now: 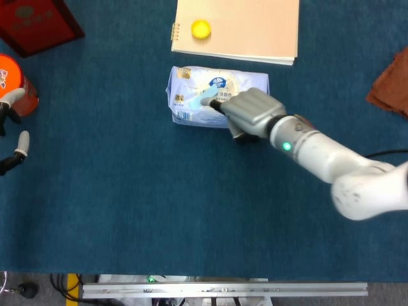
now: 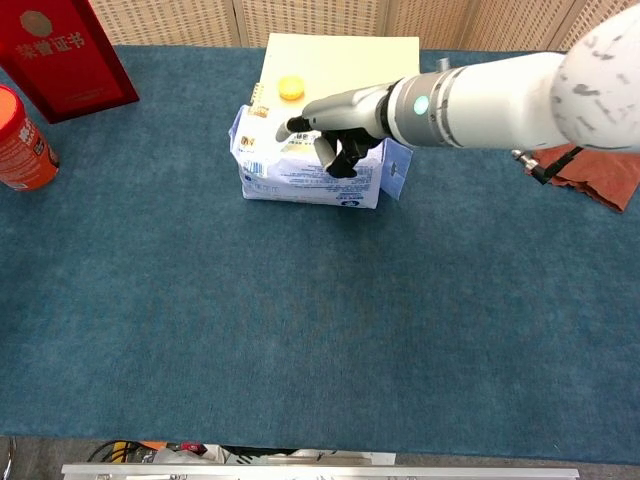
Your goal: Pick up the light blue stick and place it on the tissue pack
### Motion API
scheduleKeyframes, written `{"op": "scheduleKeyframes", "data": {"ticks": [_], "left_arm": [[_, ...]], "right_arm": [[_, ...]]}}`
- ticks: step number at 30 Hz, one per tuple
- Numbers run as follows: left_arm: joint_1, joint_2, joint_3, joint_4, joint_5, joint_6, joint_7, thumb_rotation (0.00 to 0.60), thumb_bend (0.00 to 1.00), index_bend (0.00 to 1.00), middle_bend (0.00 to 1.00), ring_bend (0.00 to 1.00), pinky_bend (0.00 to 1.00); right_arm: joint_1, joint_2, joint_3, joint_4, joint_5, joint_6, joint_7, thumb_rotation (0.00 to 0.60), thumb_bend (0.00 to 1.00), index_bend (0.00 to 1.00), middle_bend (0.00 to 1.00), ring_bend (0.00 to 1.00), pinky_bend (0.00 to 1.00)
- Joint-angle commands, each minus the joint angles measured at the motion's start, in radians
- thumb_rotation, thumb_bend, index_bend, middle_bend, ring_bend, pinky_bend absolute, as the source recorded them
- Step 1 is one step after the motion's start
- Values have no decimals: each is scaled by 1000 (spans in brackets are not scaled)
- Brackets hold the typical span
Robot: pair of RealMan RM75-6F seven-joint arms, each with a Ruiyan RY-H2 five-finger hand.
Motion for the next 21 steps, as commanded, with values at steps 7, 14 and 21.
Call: {"op": "scheduleKeyframes", "data": {"ticks": [7, 14, 21], "left_arm": [[10, 24, 7, -10, 2, 5, -3, 600, 413, 185, 447, 538, 534], [22, 53, 16, -24, 0, 6, 12, 600, 412, 185, 425, 492, 485], [47, 77, 33, -38, 9, 29, 40, 600, 411, 185, 385, 435, 417]], "right_arm": [[-291, 254, -78, -250, -340, 316, 31, 600, 924, 47, 983, 996, 1000], [-554, 370, -182, -291, -584, 561, 26, 600, 683, 47, 730, 753, 956], [-832, 395, -248, -198, -772, 776, 66, 600, 507, 47, 445, 456, 639]]}}
